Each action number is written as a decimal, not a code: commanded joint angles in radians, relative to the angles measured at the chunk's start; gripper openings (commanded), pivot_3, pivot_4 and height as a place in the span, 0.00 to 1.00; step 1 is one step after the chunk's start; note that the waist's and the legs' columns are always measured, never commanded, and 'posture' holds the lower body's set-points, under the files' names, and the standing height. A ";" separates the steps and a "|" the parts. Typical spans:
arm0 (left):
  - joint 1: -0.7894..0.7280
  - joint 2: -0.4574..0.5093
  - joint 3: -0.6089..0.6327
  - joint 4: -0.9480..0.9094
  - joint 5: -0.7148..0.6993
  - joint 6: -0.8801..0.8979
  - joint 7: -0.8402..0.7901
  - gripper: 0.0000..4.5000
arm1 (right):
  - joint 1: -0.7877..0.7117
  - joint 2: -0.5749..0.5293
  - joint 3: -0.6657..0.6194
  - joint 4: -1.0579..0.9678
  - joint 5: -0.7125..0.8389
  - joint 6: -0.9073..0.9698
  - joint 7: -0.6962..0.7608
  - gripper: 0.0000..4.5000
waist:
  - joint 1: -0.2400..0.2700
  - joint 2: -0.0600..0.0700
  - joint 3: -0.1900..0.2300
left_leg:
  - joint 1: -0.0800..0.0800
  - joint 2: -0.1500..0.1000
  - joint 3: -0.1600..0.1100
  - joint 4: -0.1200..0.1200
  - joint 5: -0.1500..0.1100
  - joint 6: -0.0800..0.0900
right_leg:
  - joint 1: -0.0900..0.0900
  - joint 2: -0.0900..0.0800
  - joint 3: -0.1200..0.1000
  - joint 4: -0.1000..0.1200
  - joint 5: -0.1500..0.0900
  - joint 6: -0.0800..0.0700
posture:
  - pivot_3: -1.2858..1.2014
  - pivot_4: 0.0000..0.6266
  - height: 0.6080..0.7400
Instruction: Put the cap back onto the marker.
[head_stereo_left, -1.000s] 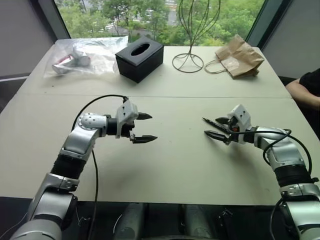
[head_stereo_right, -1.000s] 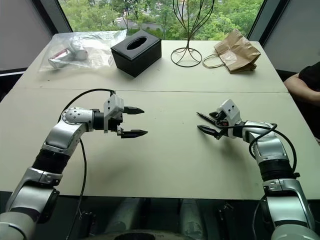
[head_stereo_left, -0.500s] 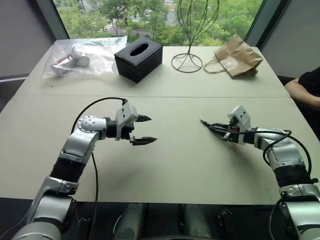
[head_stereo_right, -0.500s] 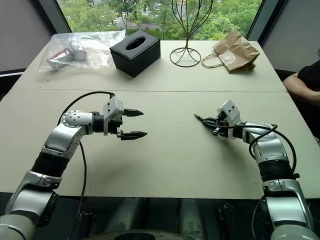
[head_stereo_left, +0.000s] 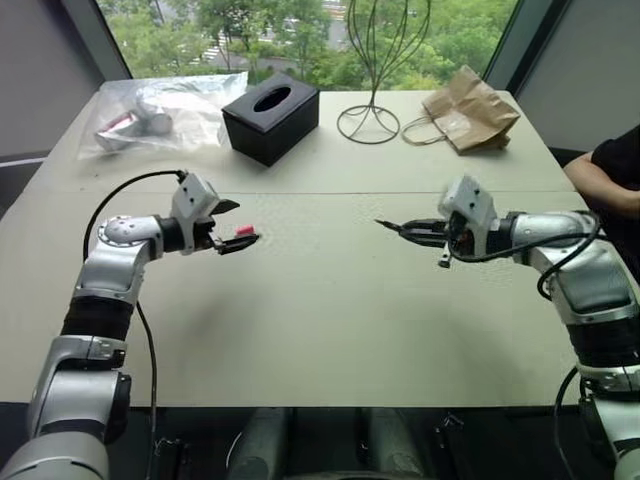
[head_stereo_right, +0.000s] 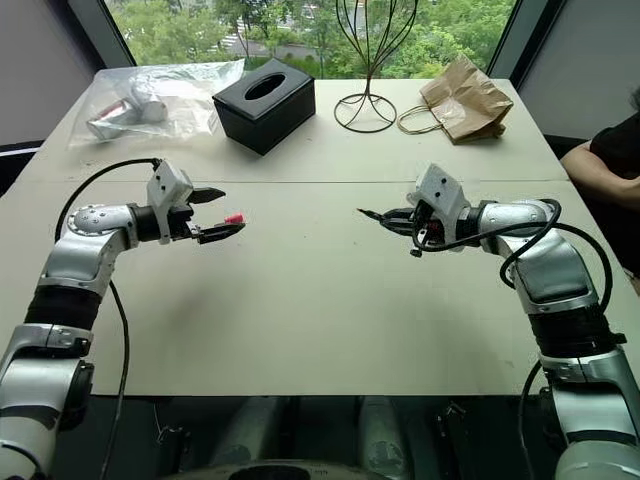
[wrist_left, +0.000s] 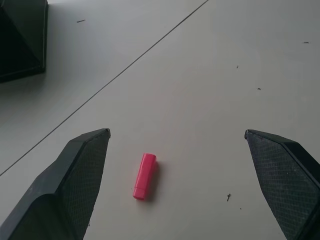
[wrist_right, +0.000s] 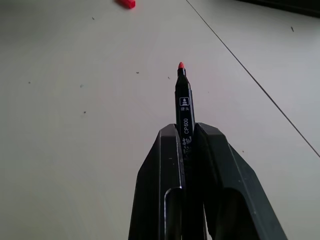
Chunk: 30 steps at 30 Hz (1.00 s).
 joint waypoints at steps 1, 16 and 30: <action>-0.009 0.024 0.037 0.035 0.014 -0.048 0.015 1.00 | 0.000 0.003 0.022 -0.106 0.002 0.039 -0.025 0.01 | 0.005 0.000 0.000 | 0.000 0.000 0.000 0.000 0.000 0.000 | 0.000 0.000 0.000 0.000 0.000 0.000 | 0.52 0.24 1.00; -0.221 -0.015 -0.014 0.508 0.109 -0.252 -0.073 1.00 | 0.054 0.067 0.039 -0.248 0.055 0.147 -0.116 0.01 | 0.015 -0.001 0.000 | -0.001 -0.002 0.001 0.001 0.000 0.000 | 0.000 -0.002 -0.001 0.000 0.000 0.000 | 0.52 0.24 1.00; -0.373 -0.090 -0.048 0.771 0.241 -0.344 -0.148 1.00 | 0.094 0.058 0.017 -0.289 0.071 0.177 -0.170 0.01 | 0.018 -0.002 0.000 | -0.001 -0.002 0.002 0.001 0.000 0.000 | 0.000 -0.001 -0.001 0.001 0.000 0.001 | 0.52 0.24 1.00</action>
